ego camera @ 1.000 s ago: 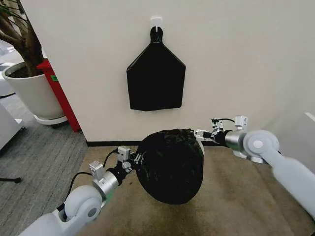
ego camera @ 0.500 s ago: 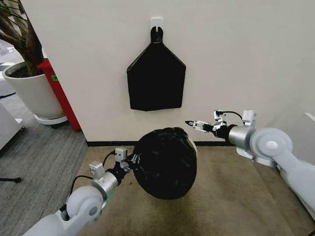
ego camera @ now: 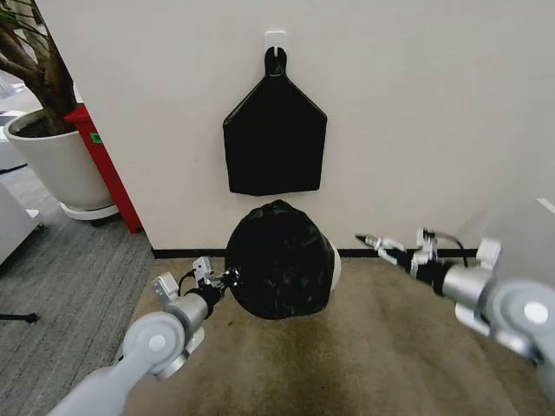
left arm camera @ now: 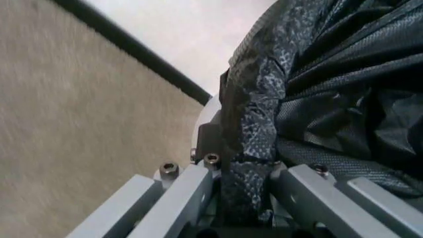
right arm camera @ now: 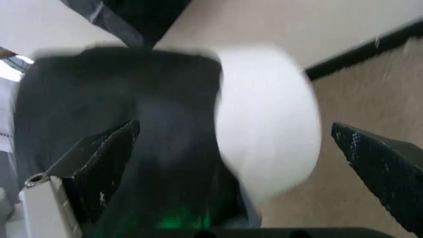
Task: Place the garbage bag over the trash bin.
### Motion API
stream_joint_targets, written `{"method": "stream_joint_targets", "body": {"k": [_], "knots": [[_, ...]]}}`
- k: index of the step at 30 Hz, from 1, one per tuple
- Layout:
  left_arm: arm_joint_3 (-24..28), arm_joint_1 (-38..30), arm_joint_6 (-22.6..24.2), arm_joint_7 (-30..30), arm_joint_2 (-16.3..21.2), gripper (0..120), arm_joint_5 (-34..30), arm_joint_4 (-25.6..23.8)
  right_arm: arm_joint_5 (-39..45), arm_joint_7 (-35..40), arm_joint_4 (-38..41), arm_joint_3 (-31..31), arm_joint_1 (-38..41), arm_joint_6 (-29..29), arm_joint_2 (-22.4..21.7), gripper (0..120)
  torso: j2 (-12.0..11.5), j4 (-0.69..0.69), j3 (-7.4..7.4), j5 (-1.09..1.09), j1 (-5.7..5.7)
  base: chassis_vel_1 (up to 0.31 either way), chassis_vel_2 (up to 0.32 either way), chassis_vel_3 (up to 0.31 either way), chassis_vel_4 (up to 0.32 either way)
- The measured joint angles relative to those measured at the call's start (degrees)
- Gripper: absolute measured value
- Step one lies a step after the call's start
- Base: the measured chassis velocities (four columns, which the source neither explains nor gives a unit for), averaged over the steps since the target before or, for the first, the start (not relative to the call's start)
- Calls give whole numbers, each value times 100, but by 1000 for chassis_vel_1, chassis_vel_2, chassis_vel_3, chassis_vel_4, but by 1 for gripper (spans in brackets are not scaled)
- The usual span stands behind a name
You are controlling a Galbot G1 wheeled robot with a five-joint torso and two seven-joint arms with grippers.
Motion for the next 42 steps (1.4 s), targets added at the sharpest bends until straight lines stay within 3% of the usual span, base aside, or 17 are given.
{"method": "stream_joint_targets", "body": {"k": [3,12,15,26,42], "knots": [[-27,-179,-9,-325,-63,1,-621,93,-176,3,230,60,-289,37,511,100,0,-1,0,-1,0,0,0,0,0],[-140,-373,149,-712,-113,1,-1823,306,-743,23,731,-142,-750,169,1143,100,0,0,0,-3,0,0,0,0,0],[-203,-425,392,-722,-113,1,-2397,450,-1335,204,883,-445,-772,309,1284,100,0,0,0,-2,0,0,0,0,0],[-96,-584,556,-647,-61,1,-2594,596,-1891,954,933,-801,-586,508,1359,100,0,1,0,-2,0,0,0,0,0],[-133,-545,533,-616,-9,0,-2428,400,-2792,1184,-152,-864,-509,729,1313,100,0,1,0,0,0,0,0,0,0]]}}
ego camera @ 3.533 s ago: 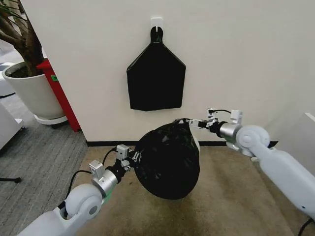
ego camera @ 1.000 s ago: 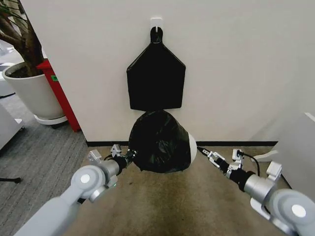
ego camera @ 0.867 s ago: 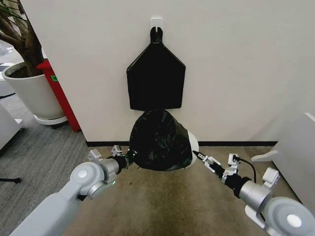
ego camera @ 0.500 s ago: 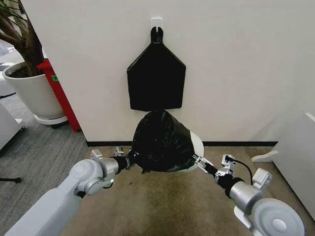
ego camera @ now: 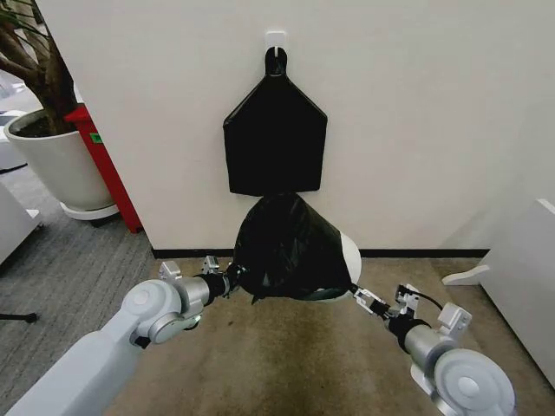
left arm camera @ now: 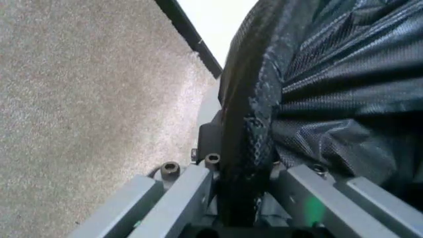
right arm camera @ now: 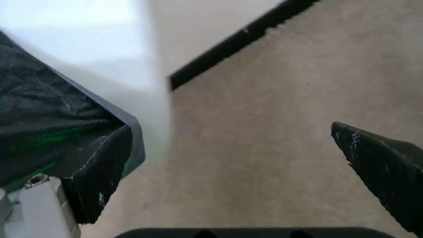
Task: Place the garbage bag over the trash bin.
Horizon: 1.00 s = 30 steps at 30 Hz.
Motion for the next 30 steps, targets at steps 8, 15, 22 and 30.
{"method": "stream_joint_targets", "body": {"k": [8,15,22,30], "knots": [[66,-35,-28,-83,2,0,234,-95,154,400,557,-58,-76,133,25,100,0,0,0,-2,0,0,0,0,0],[169,-55,11,-340,28,0,1165,-247,491,852,1353,9,-312,112,-9,100,0,0,0,-2,0,0,0,0,0],[307,-148,209,-842,76,0,2034,-487,204,1215,1866,77,4,75,-351,100,0,-2,0,-1,0,0,0,0,0],[476,-165,462,-885,112,0,3057,-580,-429,823,1900,-898,955,129,-1590,95,0,-1,0,0,0,0,0,0,0]]}}
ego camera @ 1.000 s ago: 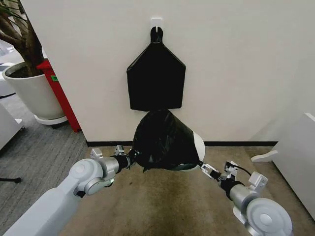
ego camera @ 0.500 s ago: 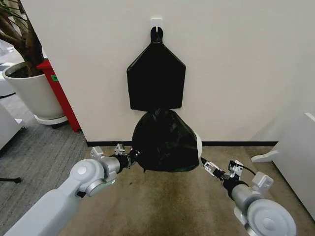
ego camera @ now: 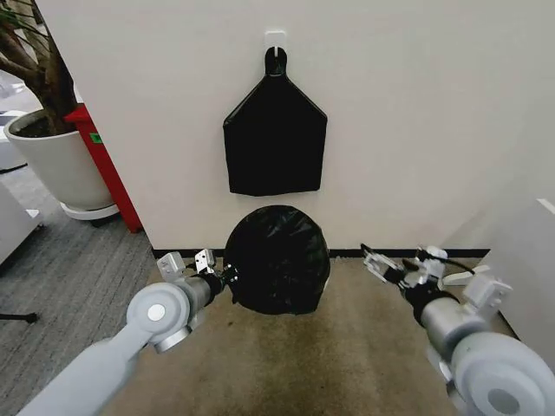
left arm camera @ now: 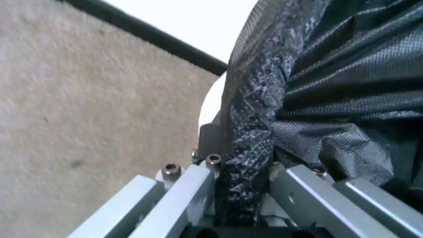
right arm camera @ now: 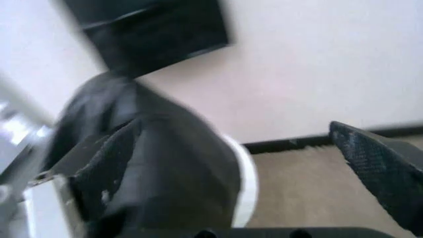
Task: Place the garbage bag over the trash bin.
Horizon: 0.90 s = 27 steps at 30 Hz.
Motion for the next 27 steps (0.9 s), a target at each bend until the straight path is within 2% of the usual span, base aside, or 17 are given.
{"method": "stream_joint_targets", "body": {"k": [2,4,6,8,10,11,12,14,17,19,22,25,27], "knots": [[24,-7,19,12,-8,0,99,-2,-44,-258,0,-378,219,-15,-265,89,0,-1,0,-2,0,0,0,0,0],[31,-7,22,16,-10,0,121,-9,-45,-287,0,-565,335,-15,-349,86,0,-1,0,-2,0,0,0,0,0],[47,-8,25,33,-19,0,212,-13,29,-259,-4,-1145,827,11,-516,77,0,-1,0,-1,0,0,0,0,0],[65,7,28,74,-29,0,338,-6,374,40,-7,-1883,1604,27,-555,67,0,0,0,-1,0,0,0,0,0],[75,21,30,92,-38,0,420,6,708,411,-10,-2360,2129,23,-460,60,0,1,0,-2,0,0,0,0,0],[75,21,30,92,-38,0,420,6,708,411,-10,-2360,2129,23,-460,60,0,1,0,-2,0,0,0,0,0],[83,37,30,122,-42,0,507,10,1044,845,-36,-2753,2565,22,-296,55,0,1,0,-2,0,0,0,0,0],[88,69,30,199,-45,0,652,8,1584,1488,-149,-3153,3103,58,-4,47,0,2,0,-2,0,0,0,0,0],[94,128,24,365,-41,0,869,-11,2163,2281,-446,-3534,3706,214,469,34,0,2,0,-2,0,0,0,0,0],[96,142,20,407,-40,0,920,-15,2234,2441,-535,-3599,3799,260,572,31,-1,2,0,-2,0,0,0,0,0],[114,183,10,537,-38,0,1115,-20,2483,3122,-910,-3799,4065,460,944,20,0,1,0,-3,0,0,0,0,0],[147,182,6,556,-54,0,1183,-20,2702,3855,-1304,-3898,4171,633,1247,4,-1,1,0,-3,0,0,0,0,0],[157,175,6,558,-58,0,1202,-20,2720,4003,-1429,-3914,4180,659,1317,1,-1,0,0,-3,0,0,0,0,0]]}}
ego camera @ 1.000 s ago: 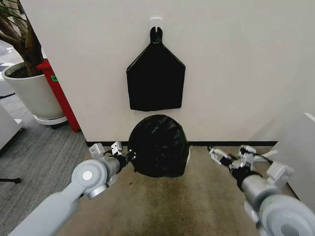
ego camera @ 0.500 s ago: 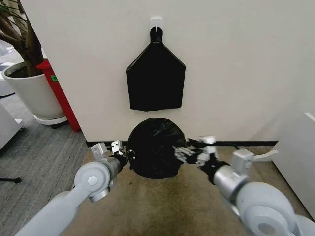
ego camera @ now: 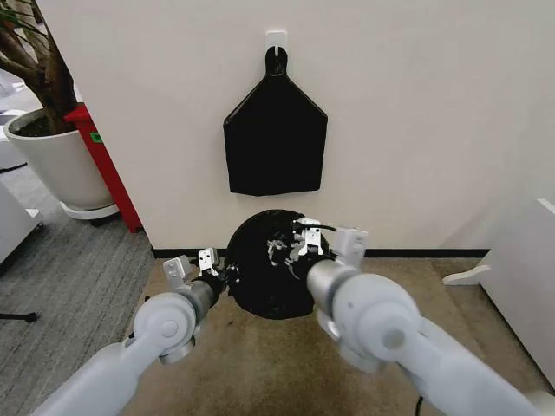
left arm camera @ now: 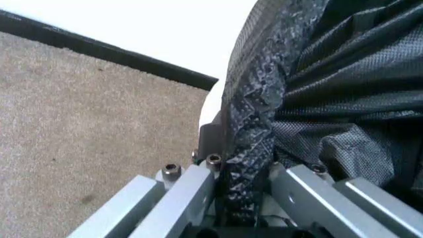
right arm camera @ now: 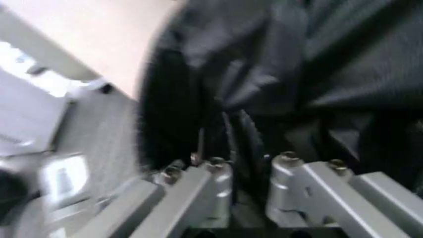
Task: Place the garbage bag over the trash bin.
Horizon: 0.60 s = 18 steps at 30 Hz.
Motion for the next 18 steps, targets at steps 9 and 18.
{"method": "stream_joint_targets", "body": {"k": [9,18], "knots": [[69,-57,-14,110,-16,0,237,-6,-13,503,-794,-155,199,183,388,0,0,-1,0,0,0,0,0,0,0],[124,-65,-29,261,-80,0,462,-42,-537,724,-2011,-424,387,321,1041,0,0,1,-1,1,0,0,0,0,0]]}}
